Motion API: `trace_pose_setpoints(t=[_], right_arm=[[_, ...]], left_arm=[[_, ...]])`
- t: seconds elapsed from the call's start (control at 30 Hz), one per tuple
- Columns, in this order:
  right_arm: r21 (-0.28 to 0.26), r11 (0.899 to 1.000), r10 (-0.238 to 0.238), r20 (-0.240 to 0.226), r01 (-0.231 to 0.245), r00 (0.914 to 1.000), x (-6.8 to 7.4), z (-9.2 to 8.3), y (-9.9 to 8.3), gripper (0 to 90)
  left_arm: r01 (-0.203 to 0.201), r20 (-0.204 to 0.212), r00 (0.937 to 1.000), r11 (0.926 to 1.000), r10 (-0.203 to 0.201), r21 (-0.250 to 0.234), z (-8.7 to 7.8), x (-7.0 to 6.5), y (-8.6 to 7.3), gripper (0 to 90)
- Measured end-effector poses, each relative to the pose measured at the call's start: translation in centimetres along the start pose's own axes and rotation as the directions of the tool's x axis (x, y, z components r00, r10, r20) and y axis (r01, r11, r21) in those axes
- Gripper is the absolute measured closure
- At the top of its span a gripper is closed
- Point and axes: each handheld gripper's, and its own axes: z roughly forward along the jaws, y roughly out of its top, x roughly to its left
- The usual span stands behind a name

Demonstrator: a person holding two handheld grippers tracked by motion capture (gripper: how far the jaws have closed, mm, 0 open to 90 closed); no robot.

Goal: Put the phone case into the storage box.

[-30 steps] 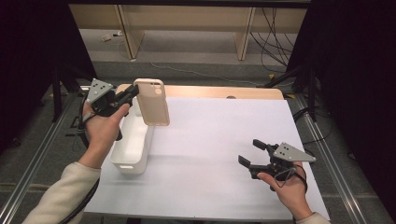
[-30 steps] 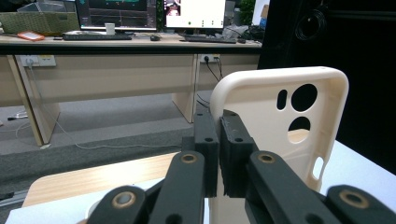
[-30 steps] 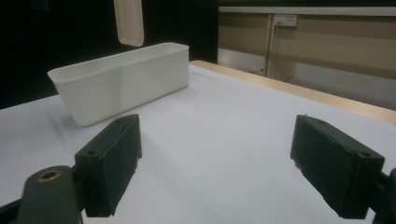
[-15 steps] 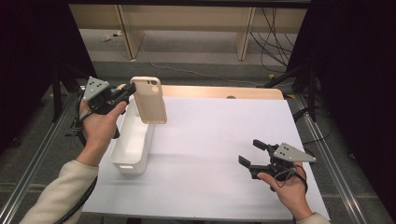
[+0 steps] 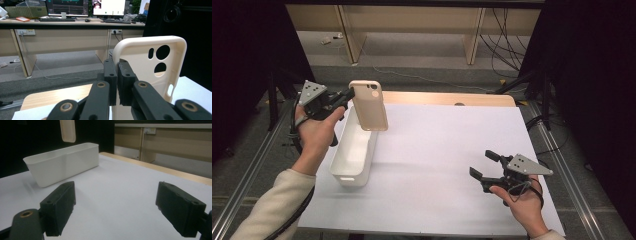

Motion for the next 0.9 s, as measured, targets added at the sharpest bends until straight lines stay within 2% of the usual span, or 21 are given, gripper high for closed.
trace_pose_setpoints(t=[0.2, 0.3, 0.33, 0.47, 0.5, 0.57, 0.77, 0.8, 0.83, 0.9], right_arm=[[0.000, 1.000, 0.002, 0.005, -0.002, 1.0000, 0.0, -0.1, -0.1, 17.5], [-0.015, 1.000, 0.014, -0.011, -0.014, 0.9998, 0.0, 0.0, -0.2, 17.5], [0.013, 1.000, 0.005, -0.002, -0.005, 1.0000, 0.0, -0.1, -0.1, 17.5], [0.015, 1.000, 0.005, -0.002, -0.005, 1.0000, 0.0, -0.1, -0.1, 17.5], [-0.017, 1.000, 0.013, -0.010, -0.013, 0.9999, 0.0, 0.1, -0.2, 17.5], [-0.018, 1.000, 0.014, -0.009, -0.015, 0.9999, 0.0, 0.1, -0.2, 17.5], [0.001, 1.000, 0.002, 0.007, -0.002, 1.0000, 0.0, -0.2, -0.1, 17.5], [0.028, 1.000, 0.000, 0.010, -0.001, 1.0000, -0.1, -0.4, 0.0, 17.5], [0.001, 1.000, 0.001, 0.007, -0.001, 1.0000, -0.1, -0.2, -0.1, 17.5], [-0.014, 1.000, 0.012, -0.006, -0.012, 0.9999, 0.0, 0.0, -0.2, 17.5]], left_arm=[[-0.005, -0.012, 0.9999, 1.0000, 0.005, 0.000, -0.1, 0.7, 0.3, 86.5], [-0.005, -0.018, 0.9998, 1.0000, 0.005, 0.002, -0.1, 0.9, 0.3, 86.5], [-0.007, -0.018, 0.9998, 1.0000, 0.007, 0.002, -0.1, 1.0, 0.3, 86.5], [-0.010, -0.026, 0.9996, 0.9999, 0.010, 0.004, 0.0, 1.3, 0.3, 86.5], [-0.011, -0.026, 0.9996, 0.9999, 0.011, 0.007, 0.0, 1.4, 0.3, 86.5], [-0.007, -0.031, 0.9995, 1.0000, 0.008, 0.006, 0.1, 1.6, 0.3, 86.5], [-0.012, -0.034, 0.9993, 0.9999, 0.012, 0.006, 0.1, 1.8, 0.4, 86.4], [-0.015, -0.035, 0.9993, 0.9999, 0.015, 0.007, 0.1, 1.8, 0.4, 86.5], [-0.016, -0.035, 0.9993, 0.9998, 0.016, 0.008, 0.1, 1.9, 0.4, 86.5], [-0.020, -0.038, 0.9991, 0.9997, 0.020, 0.011, 0.1, 1.9, 0.4, 86.5]])
